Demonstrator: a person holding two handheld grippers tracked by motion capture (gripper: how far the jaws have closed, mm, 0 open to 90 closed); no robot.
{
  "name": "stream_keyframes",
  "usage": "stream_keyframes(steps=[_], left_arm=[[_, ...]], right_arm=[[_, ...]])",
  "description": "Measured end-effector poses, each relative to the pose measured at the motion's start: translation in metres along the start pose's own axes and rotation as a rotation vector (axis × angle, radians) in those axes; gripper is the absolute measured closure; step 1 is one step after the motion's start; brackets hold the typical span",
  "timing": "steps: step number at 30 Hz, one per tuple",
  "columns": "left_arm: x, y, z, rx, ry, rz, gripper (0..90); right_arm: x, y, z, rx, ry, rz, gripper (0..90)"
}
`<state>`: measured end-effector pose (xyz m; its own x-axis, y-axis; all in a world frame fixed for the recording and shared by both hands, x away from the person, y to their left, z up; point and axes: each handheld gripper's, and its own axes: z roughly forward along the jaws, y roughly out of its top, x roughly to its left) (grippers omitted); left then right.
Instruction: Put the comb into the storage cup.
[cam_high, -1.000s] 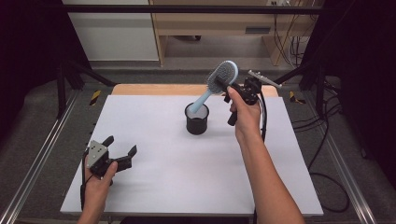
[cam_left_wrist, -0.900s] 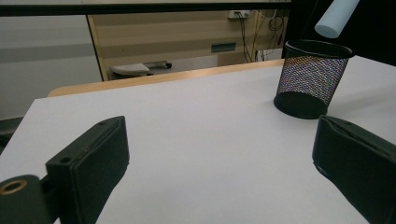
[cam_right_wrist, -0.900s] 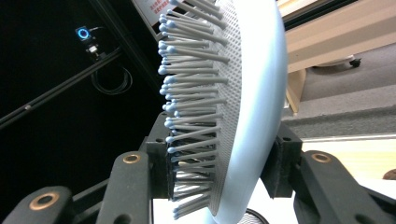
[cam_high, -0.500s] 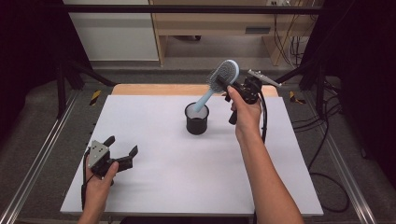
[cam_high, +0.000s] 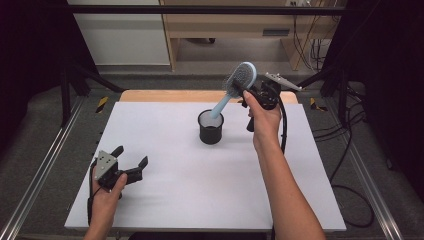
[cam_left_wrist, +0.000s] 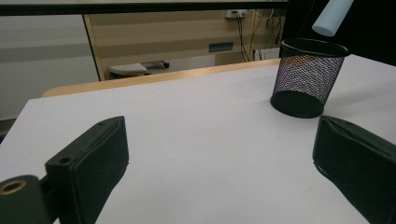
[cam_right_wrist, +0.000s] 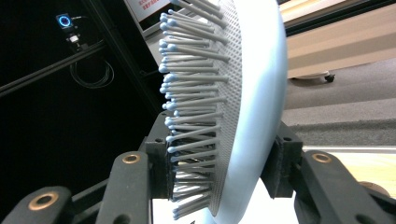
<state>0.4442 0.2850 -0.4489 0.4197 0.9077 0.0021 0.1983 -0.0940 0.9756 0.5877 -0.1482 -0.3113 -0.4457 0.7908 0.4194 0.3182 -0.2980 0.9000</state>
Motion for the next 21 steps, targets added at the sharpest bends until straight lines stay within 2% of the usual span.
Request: stream_keyframes(steps=[21], left_arm=[[0.001, 0.000, 0.001, 0.007, -0.008, -0.001, 3.2]], right_arm=[[0.003, -0.007, 0.011, 0.032, -0.009, -0.033, 53.8]])
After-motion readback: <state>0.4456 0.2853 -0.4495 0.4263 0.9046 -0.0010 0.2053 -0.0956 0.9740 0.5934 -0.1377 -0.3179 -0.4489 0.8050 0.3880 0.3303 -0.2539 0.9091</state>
